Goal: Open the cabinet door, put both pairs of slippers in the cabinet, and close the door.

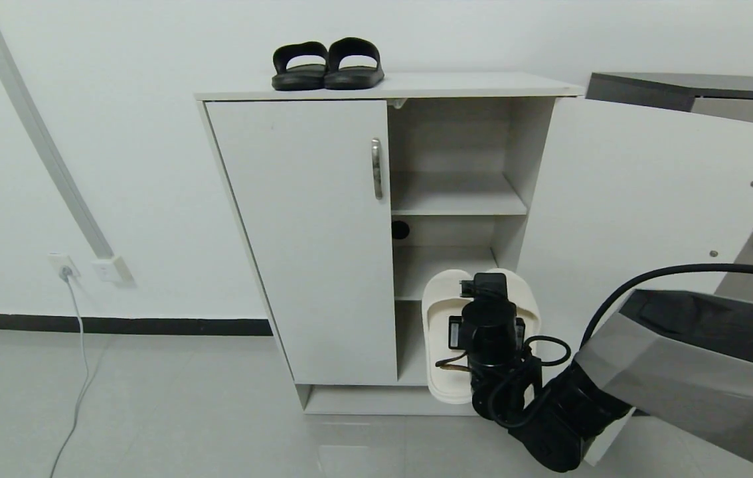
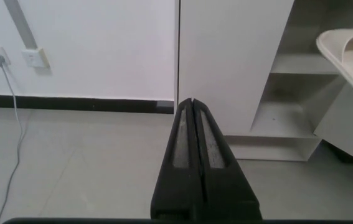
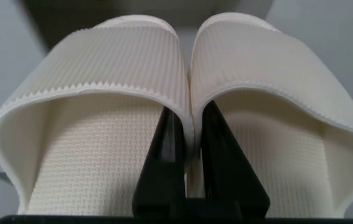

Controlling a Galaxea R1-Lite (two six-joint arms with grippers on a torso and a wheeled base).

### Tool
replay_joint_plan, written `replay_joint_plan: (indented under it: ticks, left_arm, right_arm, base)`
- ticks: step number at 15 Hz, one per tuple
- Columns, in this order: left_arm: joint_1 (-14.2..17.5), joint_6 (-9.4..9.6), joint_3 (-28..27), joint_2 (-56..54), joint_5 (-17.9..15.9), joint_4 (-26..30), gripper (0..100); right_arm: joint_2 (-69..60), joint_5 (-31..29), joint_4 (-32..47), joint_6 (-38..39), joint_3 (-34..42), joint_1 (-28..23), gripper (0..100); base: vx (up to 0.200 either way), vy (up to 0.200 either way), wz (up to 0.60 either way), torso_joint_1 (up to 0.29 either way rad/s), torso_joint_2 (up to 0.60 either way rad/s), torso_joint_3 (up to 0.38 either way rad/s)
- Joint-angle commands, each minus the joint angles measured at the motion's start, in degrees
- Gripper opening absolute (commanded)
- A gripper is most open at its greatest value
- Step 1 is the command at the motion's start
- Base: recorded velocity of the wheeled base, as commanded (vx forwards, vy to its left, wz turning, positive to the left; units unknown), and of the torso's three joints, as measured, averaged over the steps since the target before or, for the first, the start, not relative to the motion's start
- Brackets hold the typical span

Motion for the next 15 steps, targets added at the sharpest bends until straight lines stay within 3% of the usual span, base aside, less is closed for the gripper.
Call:
replay_joint_plan:
  ticks: [1,4,15]
  left_arm:
    - [0.06,0.01,0.01,0.07,0.01,0.0,0]
    - [0.06,0.18,0.01,0.07,-0.07,0.0,0]
    - [0.06,0.27,0.01,0.07,-0.42,0.17,0]
  right_arm:
    - [1.07,0.52,-1.34,-0.01,0.05,0.01,0]
    - [2.74,3.51,-4.24,-0.09,0.4,-0.52,0]
    - [5.46,3.77,-5.65,-0.53,0.58,-1.05,0]
  base:
    - [0.0,0.0,0.0,0.0,0.0,0.0]
    - [0.0,0.0,0.0,0.0,0.0,0.0]
    - [0.0,0.0,0.0,0.0,0.0,0.0]
